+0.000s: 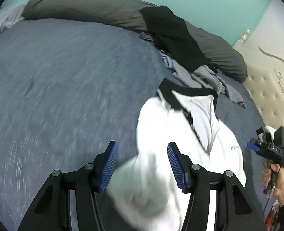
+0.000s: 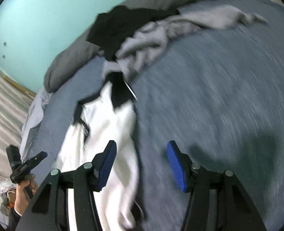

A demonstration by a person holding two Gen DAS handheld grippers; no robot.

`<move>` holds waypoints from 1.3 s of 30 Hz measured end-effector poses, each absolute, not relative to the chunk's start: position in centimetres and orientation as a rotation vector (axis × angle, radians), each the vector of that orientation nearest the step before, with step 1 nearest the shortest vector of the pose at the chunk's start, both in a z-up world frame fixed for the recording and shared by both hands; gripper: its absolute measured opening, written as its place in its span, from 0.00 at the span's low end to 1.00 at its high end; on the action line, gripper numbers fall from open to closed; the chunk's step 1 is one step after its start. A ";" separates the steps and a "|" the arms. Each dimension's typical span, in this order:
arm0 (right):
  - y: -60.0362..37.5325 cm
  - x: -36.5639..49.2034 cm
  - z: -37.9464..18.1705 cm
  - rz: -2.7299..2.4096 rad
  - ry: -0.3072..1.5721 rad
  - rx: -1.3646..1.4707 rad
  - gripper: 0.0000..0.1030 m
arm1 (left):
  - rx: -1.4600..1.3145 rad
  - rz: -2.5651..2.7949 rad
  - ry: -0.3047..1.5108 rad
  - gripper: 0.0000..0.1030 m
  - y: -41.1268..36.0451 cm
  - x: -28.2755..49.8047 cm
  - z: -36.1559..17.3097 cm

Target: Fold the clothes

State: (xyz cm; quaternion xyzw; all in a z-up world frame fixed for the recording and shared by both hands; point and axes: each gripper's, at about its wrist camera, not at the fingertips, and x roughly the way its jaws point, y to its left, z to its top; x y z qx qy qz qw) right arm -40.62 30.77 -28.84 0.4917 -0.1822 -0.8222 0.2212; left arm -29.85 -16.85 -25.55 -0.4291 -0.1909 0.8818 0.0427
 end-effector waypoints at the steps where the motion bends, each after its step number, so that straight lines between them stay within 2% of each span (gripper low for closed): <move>1: 31.0 -39.8 -29.3 -2.280 -0.484 1.386 0.54 | -1.311 2.698 -0.604 0.56 -16.9 -28.9 -25.9; 5: 30.8 -37.2 -30.6 -2.242 -0.414 1.442 0.51 | -1.297 2.699 -0.685 0.56 -17.1 -25.4 -27.4; 11: 28.7 -34.7 -31.9 -2.183 -0.395 1.484 0.32 | -1.282 2.679 -0.809 0.56 -17.3 -22.8 -29.5; 15: 27.8 -34.3 -32.2 -2.166 -0.384 1.476 0.14 | -1.272 2.661 -0.815 0.56 -16.9 -22.6 -30.0; 17: 27.3 -34.2 -32.2 -2.156 -0.384 1.464 0.12 | -1.264 2.661 -0.811 0.56 -16.8 -22.8 -30.1; 21: 26.3 -33.7 -31.6 -2.158 -0.395 1.426 0.02 | -1.243 2.656 -0.827 0.56 -16.8 -23.0 -29.9; 33: 29.7 -34.0 -28.5 -2.264 -0.392 1.383 0.00 | -1.212 2.648 -0.888 0.56 -17.9 -22.5 -29.7; 36: 29.7 -33.8 -28.9 -2.235 -0.408 1.396 0.05 | -1.209 2.644 -0.896 0.56 -17.9 -22.5 -29.6; 37: 29.6 -33.6 -29.4 -2.226 -0.418 1.406 0.16 | -1.210 2.642 -0.893 0.56 -17.8 -22.5 -29.6; 39: 29.5 -33.2 -30.3 -2.208 -0.439 1.425 0.28 | -1.213 2.639 -0.888 0.56 -17.5 -22.5 -29.6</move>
